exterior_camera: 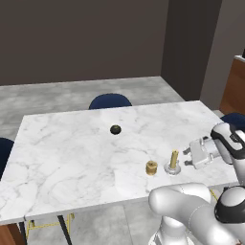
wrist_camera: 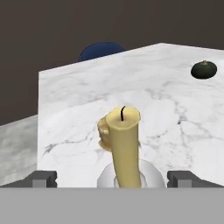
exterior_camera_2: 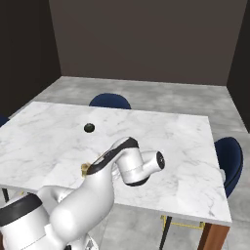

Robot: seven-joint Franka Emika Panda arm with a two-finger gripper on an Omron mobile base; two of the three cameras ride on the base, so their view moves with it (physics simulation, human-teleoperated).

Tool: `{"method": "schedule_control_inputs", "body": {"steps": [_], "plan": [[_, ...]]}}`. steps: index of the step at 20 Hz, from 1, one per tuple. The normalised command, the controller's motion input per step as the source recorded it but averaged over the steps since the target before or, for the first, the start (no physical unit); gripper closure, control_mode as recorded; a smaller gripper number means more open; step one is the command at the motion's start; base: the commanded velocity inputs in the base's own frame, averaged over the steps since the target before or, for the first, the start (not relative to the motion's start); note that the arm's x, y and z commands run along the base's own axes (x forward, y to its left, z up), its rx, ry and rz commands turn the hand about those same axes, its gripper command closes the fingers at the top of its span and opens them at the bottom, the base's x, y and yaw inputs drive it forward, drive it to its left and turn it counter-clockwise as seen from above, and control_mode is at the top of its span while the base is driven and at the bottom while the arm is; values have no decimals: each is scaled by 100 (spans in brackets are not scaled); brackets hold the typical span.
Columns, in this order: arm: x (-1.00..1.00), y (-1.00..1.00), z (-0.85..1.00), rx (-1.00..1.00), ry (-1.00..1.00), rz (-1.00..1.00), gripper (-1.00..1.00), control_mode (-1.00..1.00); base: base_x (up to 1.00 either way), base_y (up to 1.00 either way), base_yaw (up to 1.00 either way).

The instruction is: Pick the candle and candle from the dining table and place them in the open cabinet. Close the cabinet after placing the objects.

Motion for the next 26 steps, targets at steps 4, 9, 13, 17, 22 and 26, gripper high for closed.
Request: {"method": "schedule_control_inputs", "body": {"steps": [4, 9, 13, 17, 22, 26], "plan": [[4, 21, 0, 0, 0, 0, -100, -100, 0, 0, 0], [1, 16, 0, 1, 0, 0, -100, -100, 0, 0, 0], [3, 10, 0, 0, 0, 0, -100, -100, 0, 0, 0], [1, 3, 0, 0, 0, 0, -100, -100, 0, 0, 0], [1, 0, 0, 0, 0, 0, -100, -100, 0, 0, 0], [2, 0, 0, 0, 0, 0, -100, -100, 0, 0, 0]]}}
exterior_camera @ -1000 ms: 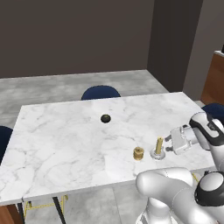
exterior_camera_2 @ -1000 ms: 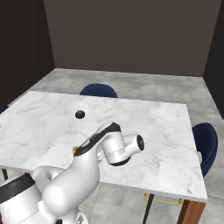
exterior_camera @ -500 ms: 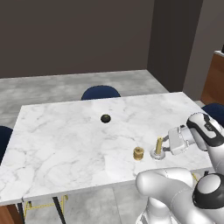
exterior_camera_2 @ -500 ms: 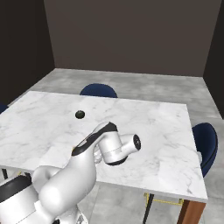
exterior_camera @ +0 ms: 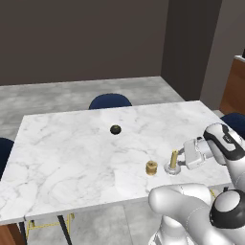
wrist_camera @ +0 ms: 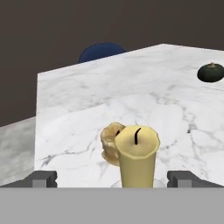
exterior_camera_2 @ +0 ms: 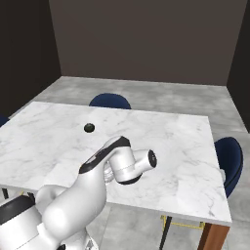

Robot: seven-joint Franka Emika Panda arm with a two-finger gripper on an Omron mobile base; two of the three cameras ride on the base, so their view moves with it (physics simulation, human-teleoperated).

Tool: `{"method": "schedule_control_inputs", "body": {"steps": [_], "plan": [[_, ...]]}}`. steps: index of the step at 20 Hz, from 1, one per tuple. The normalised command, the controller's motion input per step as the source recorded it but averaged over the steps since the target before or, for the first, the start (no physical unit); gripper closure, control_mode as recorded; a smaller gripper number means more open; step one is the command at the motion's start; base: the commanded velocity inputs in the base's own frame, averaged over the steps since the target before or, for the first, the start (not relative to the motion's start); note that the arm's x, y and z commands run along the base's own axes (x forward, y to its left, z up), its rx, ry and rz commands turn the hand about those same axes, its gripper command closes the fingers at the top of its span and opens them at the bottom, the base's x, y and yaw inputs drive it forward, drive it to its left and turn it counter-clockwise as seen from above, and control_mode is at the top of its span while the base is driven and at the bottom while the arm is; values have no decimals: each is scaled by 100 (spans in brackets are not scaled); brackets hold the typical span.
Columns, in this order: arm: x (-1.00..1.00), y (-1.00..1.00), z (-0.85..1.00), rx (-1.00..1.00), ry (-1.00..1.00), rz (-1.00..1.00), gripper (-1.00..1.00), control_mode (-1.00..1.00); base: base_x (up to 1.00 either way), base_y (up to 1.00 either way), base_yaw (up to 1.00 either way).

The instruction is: Pick the candle and candle from the dining table and place them in the open cabinet. Close the cabinet after placing the objects.

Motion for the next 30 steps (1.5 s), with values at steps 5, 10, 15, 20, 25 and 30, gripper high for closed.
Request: {"method": "schedule_control_inputs", "body": {"steps": [5, 10, 15, 20, 25, 30], "plan": [[2, 0, 0, 0, 0, 0, -100, -100, 0, 0, 0], [7, 0, 0, 0, 0, 0, -100, -100, 0, 0, 0], [9, 0, 0, 0, 0, 0, -100, -100, 0, 0, 0], [6, 0, 0, 0, 0, 0, -100, -100, 0, 0, 0], [0, 0, 0, 0, 0, -1, -100, -100, 0, 0, 0], [0, 0, 0, 0, 0, 0, -100, -100, 0, 0, 0]]}}
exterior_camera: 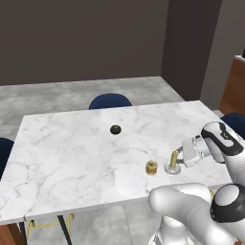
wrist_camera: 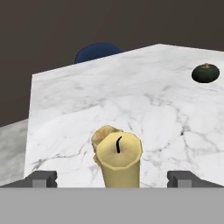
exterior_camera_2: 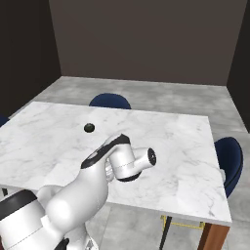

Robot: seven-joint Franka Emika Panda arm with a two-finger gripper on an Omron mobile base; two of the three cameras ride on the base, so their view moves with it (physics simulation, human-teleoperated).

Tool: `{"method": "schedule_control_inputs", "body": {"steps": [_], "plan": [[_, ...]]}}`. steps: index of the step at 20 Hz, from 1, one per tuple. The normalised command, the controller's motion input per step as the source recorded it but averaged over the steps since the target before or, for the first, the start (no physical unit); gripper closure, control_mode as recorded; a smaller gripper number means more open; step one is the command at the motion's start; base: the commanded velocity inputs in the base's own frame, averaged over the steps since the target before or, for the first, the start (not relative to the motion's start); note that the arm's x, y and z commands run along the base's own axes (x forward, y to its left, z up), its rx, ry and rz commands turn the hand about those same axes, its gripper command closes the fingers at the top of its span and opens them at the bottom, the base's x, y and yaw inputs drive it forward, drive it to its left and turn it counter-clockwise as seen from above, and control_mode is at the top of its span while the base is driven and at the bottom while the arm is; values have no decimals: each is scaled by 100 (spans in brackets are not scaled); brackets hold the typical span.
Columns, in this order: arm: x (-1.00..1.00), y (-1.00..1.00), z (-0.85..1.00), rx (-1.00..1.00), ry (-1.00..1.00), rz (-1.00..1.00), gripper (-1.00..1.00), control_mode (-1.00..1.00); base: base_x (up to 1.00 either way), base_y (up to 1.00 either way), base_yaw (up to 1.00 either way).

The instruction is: Pick the candle and candle from the dining table and place them in the open cabinet. Close the cabinet after placing the objects.

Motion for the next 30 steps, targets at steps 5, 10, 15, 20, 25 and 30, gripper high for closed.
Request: {"method": "schedule_control_inputs", "body": {"steps": [5, 10, 15, 20, 25, 30], "plan": [[0, 0, -2, 0, 0, 0, -100, -100, 0, 0, 0], [0, 0, -4, 0, 0, 0, -100, -100, 0, 0, 0], [4, 0, -4, 0, 0, 0, -100, -100, 0, 0, 0], [10, 0, -4, 0, 0, 0, -100, -100, 0, 0, 0], [9, 0, -2, 0, 0, 0, -100, -100, 0, 0, 0], [8, 0, -1, 0, 0, 0, -100, -100, 0, 0, 0]]}}
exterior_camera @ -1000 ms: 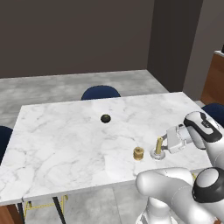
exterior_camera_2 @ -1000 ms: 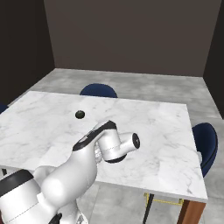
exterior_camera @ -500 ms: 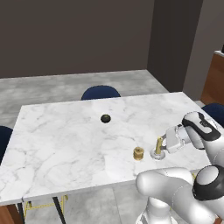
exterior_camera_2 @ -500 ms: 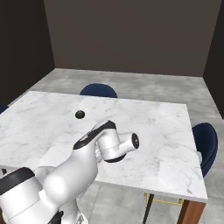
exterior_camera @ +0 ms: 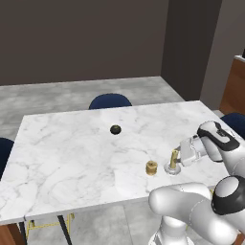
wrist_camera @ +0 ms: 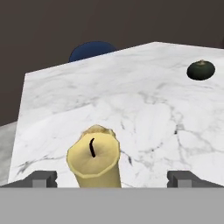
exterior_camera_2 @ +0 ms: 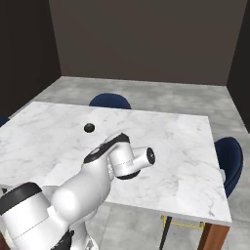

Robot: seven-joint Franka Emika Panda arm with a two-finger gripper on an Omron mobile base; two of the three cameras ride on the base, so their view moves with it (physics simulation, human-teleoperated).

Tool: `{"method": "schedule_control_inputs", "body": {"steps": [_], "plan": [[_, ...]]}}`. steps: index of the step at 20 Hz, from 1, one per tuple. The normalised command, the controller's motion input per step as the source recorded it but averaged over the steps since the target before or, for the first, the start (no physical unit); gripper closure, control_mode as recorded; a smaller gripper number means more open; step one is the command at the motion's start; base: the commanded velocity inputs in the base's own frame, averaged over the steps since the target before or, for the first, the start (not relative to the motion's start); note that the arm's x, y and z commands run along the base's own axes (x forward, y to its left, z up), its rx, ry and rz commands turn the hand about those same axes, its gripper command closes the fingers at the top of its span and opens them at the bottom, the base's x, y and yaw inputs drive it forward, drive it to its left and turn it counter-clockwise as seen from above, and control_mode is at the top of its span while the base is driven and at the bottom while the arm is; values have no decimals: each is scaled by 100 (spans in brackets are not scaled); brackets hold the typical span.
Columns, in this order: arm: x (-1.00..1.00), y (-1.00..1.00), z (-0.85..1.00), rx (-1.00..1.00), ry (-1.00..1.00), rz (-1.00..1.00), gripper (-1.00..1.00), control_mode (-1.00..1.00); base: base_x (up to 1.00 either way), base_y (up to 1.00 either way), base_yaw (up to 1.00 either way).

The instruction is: Pick the candle and candle from the dining table and place them in the open cabinet. Close the cabinet after placing the objects.

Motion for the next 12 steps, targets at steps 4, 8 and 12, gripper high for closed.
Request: {"method": "schedule_control_inputs", "body": {"steps": [4, 8, 12], "plan": [[4, 0, -5, 0, 1, 0, -100, -100, 0, 0, 0], [1, 4, -11, 1, 0, 0, -100, -100, 0, 0, 0], [1, 4, -12, 2, 0, 0, -100, -100, 0, 0, 0]]}}
